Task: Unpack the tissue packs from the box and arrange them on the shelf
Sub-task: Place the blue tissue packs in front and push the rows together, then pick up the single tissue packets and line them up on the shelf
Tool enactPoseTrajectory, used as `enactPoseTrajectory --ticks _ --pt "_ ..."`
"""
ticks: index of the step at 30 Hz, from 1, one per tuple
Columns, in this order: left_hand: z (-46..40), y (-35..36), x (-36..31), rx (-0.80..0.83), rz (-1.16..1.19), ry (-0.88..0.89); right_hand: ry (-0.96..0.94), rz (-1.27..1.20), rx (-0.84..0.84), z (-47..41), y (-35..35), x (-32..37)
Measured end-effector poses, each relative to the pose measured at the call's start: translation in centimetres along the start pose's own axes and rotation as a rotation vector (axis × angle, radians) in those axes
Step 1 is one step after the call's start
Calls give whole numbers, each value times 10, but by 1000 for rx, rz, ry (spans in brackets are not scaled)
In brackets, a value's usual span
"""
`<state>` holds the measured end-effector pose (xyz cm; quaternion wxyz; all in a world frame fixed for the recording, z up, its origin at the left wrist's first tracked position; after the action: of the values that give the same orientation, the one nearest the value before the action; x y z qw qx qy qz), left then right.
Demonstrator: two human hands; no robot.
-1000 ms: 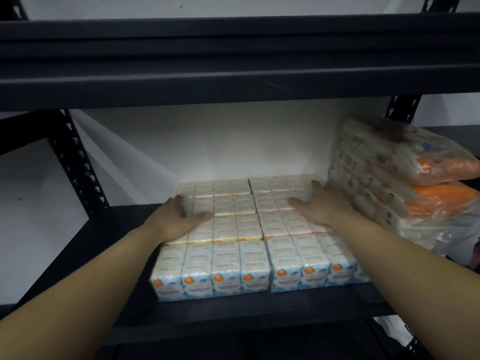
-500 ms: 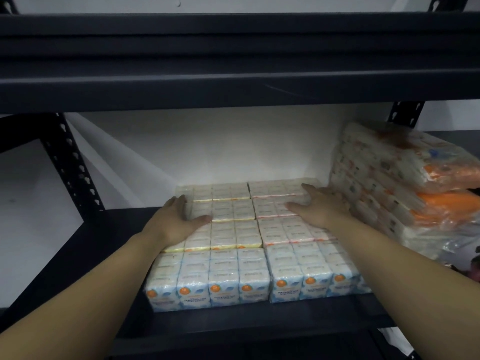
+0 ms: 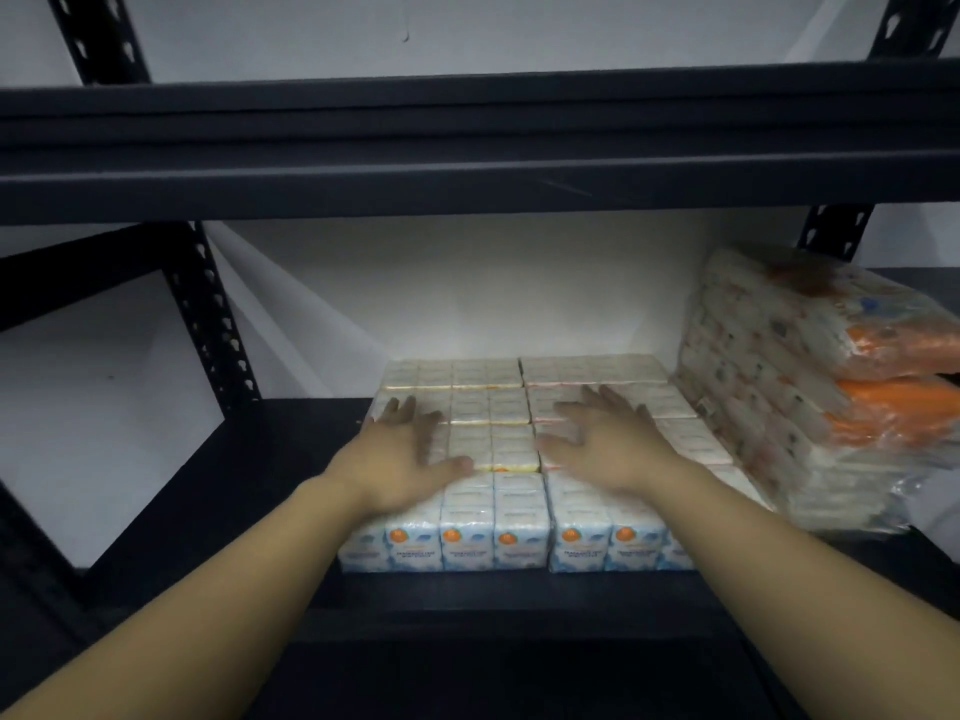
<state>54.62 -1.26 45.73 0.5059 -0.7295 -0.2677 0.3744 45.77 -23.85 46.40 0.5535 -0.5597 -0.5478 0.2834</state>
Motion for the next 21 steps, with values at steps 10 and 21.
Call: enactPoseTrajectory --ticks 10,21 --pt "167 -6 -8 -411 212 164 -389 -335 -465 168 21 91" --pt "295 153 108 -19 316 75 -69 -249 -93 303 231 102"
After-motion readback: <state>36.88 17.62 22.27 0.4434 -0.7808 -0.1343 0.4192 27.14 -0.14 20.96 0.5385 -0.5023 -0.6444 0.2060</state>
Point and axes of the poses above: each hand's wrist, its own z-axis away from the middle knuckle, its own y-axis out of the palm, x = y × z, the point moved 10 cm from there along -z, towards the middle knuckle, and after that the axes turned 14 degrees about -x, right-handed, at the moved point
